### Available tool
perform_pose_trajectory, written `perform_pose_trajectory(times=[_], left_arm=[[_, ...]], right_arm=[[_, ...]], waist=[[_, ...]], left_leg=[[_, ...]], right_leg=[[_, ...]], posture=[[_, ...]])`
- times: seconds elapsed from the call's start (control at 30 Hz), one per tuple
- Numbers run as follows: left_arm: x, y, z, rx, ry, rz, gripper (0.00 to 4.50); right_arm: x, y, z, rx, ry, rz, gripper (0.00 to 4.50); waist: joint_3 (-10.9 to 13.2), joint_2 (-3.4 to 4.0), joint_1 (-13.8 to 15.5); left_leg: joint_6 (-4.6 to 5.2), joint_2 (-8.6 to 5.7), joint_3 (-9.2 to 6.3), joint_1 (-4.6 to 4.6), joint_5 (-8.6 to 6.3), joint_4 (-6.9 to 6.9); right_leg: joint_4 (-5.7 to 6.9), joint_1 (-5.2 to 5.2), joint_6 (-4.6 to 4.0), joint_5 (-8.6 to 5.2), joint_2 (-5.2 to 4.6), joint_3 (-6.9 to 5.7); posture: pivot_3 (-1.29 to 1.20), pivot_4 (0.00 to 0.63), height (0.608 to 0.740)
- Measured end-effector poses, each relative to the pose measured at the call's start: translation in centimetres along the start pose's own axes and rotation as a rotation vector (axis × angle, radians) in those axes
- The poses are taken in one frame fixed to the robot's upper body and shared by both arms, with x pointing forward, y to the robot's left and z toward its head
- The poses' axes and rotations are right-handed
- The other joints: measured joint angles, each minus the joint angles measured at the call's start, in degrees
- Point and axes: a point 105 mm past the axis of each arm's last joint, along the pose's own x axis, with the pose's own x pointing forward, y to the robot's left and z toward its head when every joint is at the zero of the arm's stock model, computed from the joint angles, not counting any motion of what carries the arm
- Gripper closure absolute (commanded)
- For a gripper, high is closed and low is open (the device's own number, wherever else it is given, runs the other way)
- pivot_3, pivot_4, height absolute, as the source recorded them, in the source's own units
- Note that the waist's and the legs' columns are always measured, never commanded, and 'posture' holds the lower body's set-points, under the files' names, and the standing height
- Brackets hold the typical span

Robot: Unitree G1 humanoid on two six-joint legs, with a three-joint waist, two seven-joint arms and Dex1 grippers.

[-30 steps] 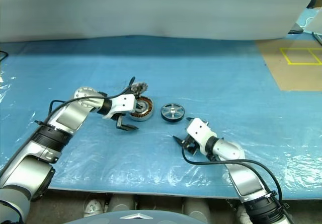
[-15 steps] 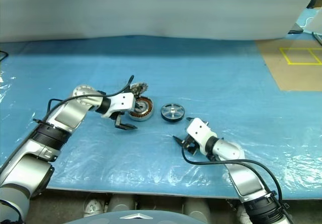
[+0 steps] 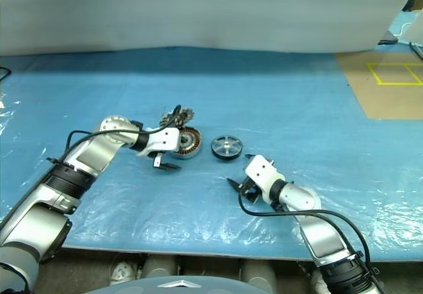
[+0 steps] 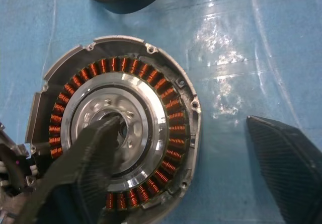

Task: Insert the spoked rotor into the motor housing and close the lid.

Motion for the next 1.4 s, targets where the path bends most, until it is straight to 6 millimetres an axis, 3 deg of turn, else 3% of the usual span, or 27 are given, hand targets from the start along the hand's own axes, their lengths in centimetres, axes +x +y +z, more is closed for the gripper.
perform_pose_trajectory(times=[0.2, 0.27, 0.7, 0.97, 1.4], left_arm=[[0.0, 0.0, 0.1, 0.006, -0.003, 0.003, 2.38], [-0.2, -0.2, 0.0, 0.012, -0.002, -0.002, 2.44], [-0.7, -1.5, 0.1, 0.139, -0.076, -0.067, 2.46], [-2.1, -4.5, -0.2, 0.169, -0.112, -0.247, 2.46], [-2.1, -5.2, 0.1, 0.18, -0.038, -0.233, 2.46]], right_arm=[[-0.1, 0.0, -0.1, 0.003, 0.003, -0.002, 0.0], [-0.1, 0.0, -0.2, 0.003, 0.005, -0.004, 0.0], [-0.1, 0.2, -0.1, 0.0, 0.002, 0.004, 0.0], [-0.3, 0.4, -0.3, 0.005, 0.008, 0.023, 0.0], [-0.4, 0.3, -0.4, -0.001, 0.011, 0.03, 0.0]], waist=[[-0.07, 0.01, 0.02], [-0.15, 0.03, 0.02], [-0.19, 0.0, 0.0], [-0.19, 0.0, -0.05], [-0.23, 0.04, -0.05]], left_leg=[[0.0, -0.02, 0.0, 0.05, 0.0, -0.01], [0.0, -0.01, 0.0, 0.09, 0.0, -0.02], [0.0, 0.0, 0.0, 0.07, 0.0, -0.09], [-0.01, 0.02, 0.01, 0.08, -0.01, -0.17], [-0.01, 0.01, 0.06, 0.12, -0.01, -0.15]], right_leg=[[0.02, 0.06, 0.0, 0.0, -0.02, 0.0], [0.02, 0.09, 0.0, -0.01, -0.02, 0.0], [0.0, 0.04, 0.0, -0.01, 0.0, -0.01], [0.02, -0.02, -0.05, -0.04, 0.01, -0.02], [0.02, 0.01, -0.06, -0.05, -0.02, 0.0]], posture=[[0.0, 0.15, 0.74], [0.0, 0.15, 0.74], [0.0, 0.15, 0.74], [0.0, 0.15, 0.74], [0.0, 0.15, 0.74]])
